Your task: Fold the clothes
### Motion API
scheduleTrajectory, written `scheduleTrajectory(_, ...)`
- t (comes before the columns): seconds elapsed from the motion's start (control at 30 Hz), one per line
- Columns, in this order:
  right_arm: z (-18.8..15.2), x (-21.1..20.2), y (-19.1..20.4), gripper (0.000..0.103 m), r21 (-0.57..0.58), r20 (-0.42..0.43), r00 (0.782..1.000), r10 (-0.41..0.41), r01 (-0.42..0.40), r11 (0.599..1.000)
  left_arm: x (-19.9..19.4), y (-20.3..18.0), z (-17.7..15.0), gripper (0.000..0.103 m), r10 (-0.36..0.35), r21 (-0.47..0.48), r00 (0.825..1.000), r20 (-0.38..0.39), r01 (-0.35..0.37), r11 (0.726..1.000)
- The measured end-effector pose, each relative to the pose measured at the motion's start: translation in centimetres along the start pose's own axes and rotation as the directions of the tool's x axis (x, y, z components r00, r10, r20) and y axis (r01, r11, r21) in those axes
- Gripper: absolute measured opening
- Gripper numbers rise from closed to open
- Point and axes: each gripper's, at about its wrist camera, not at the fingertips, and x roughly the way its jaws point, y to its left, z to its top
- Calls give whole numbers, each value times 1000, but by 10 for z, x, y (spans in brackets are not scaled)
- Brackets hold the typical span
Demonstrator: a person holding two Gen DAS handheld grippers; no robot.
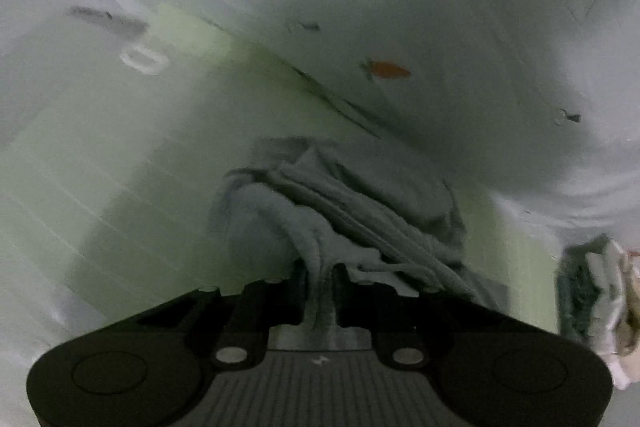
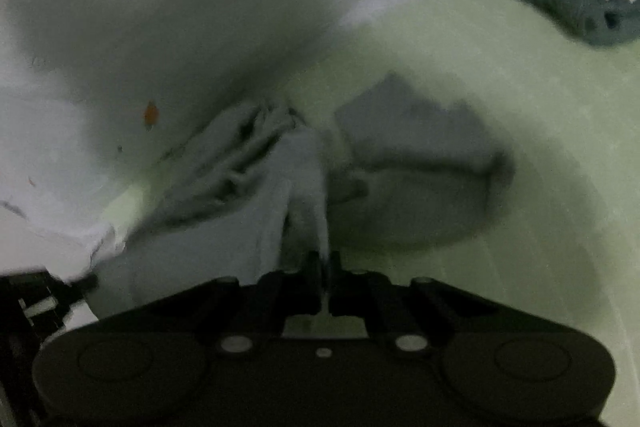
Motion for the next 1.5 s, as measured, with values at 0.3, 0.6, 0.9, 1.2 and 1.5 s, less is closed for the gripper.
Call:
scheduleTrajectory(0.3, -47, 28, 11, 63, -121, -135, 989, -58, 42, 992, 25, 42, -57, 42, 149, 65, 976, -160, -140, 988)
scheduleTrajectory(0.6, -94, 62, 88, 76, -541, -93, 979, -183, 105, 834, 4, 85, -87, 51, 178, 47, 962, -208, -172, 984)
scheduleTrajectory(0.9, -111, 82, 173, 76, -669, 71, 993, -99, 121, 733, -21, 133, -91, 57, 221, -25, 956, -193, -230, 973)
scheduleTrajectory(1.2, -99, 73, 195, 78, -579, 264, 934, -241, 353, 735, -26, 171, -83, 58, 241, -64, 950, -199, -258, 964)
scheduleTrajectory(1.5, -139, 119, 233, 79, -729, -2, 998, -62, 41, 683, -21, 182, -75, 61, 224, -34, 949, -222, -237, 971)
